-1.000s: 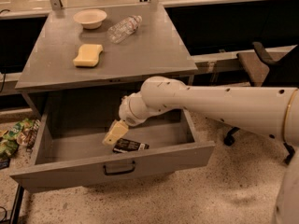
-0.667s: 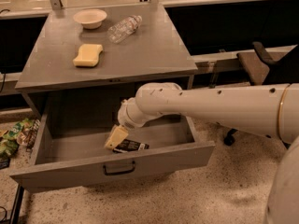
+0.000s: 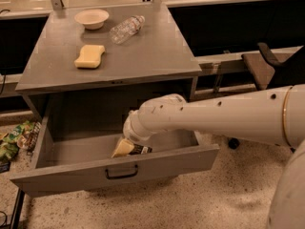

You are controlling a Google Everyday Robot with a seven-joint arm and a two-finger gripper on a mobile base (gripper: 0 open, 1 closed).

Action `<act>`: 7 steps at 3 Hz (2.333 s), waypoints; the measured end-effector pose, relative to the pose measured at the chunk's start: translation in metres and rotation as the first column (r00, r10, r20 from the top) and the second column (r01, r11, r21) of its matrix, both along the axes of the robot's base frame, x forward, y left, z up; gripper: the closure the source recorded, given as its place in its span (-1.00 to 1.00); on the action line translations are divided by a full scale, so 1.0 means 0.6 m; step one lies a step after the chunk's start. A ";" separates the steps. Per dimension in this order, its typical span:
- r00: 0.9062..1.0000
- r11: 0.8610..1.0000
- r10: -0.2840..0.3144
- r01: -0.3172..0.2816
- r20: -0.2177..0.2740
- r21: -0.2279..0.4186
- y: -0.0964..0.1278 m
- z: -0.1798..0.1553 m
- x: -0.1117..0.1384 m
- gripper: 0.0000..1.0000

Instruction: Pick rxbar chocolate from top drawer and place on counter

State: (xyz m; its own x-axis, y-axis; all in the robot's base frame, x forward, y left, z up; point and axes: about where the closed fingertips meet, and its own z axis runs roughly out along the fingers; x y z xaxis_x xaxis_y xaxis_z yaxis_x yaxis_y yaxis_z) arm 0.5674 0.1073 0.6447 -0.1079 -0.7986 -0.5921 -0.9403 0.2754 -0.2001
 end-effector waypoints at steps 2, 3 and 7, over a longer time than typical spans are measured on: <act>0.999 0.999 -0.033 0.033 -0.033 0.000 0.008 -0.031 -0.026 -1.00; 0.997 0.999 -0.038 0.039 -0.064 0.019 0.016 -0.043 -0.039 -0.65; 0.989 0.994 -0.040 0.054 -0.144 0.093 -0.015 -0.078 -0.061 -1.00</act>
Offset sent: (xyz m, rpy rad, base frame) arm -0.0262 0.0090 -0.0299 0.0066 0.0648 -0.0641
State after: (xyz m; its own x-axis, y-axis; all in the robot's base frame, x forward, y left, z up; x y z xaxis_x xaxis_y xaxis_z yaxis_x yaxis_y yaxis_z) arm 0.5310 0.0981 0.5979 -0.2323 -0.7303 -0.6424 -0.9427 0.3318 -0.0363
